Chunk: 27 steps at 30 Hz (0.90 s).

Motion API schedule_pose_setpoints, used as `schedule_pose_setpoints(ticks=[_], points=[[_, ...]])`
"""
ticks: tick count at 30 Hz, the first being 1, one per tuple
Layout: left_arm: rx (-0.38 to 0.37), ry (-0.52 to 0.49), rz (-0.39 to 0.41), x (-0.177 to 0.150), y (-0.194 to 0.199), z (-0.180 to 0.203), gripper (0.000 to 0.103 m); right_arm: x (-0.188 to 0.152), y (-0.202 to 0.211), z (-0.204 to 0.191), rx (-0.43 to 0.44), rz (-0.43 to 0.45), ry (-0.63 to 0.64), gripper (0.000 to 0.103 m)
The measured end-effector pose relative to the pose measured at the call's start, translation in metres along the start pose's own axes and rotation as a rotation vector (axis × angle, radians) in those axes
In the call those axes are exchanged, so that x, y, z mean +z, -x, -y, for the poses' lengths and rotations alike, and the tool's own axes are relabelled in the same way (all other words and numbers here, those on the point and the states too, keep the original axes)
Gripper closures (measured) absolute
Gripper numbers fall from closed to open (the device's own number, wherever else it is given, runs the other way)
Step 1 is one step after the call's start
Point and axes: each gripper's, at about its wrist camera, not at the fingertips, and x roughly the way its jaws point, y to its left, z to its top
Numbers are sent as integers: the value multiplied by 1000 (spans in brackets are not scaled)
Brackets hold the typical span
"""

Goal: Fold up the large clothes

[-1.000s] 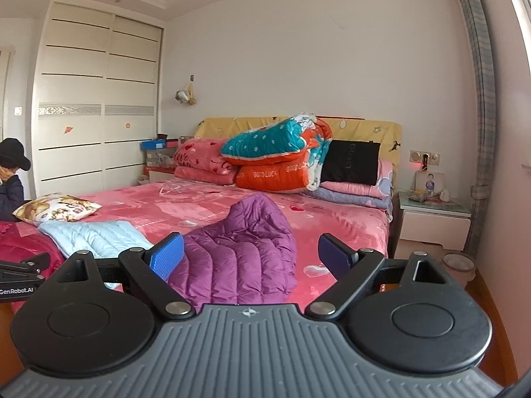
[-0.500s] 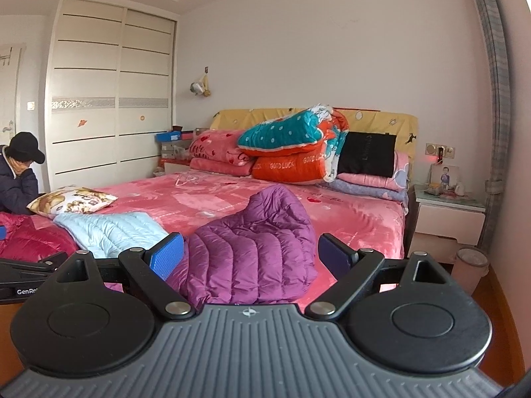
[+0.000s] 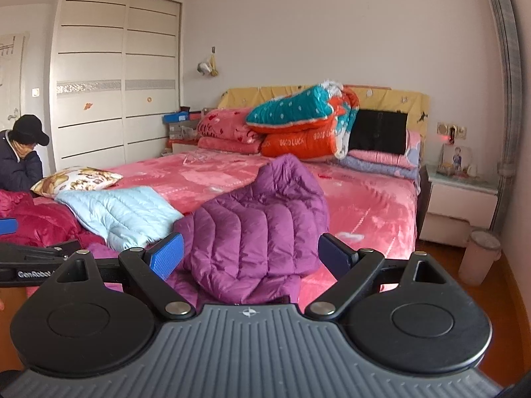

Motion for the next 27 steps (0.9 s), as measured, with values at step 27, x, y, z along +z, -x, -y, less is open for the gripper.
schedule_pose_setpoints(ticks=[27], points=[[-321, 281, -174, -48, -143, 81, 5, -87, -112, 71, -66, -161, -90, 0]])
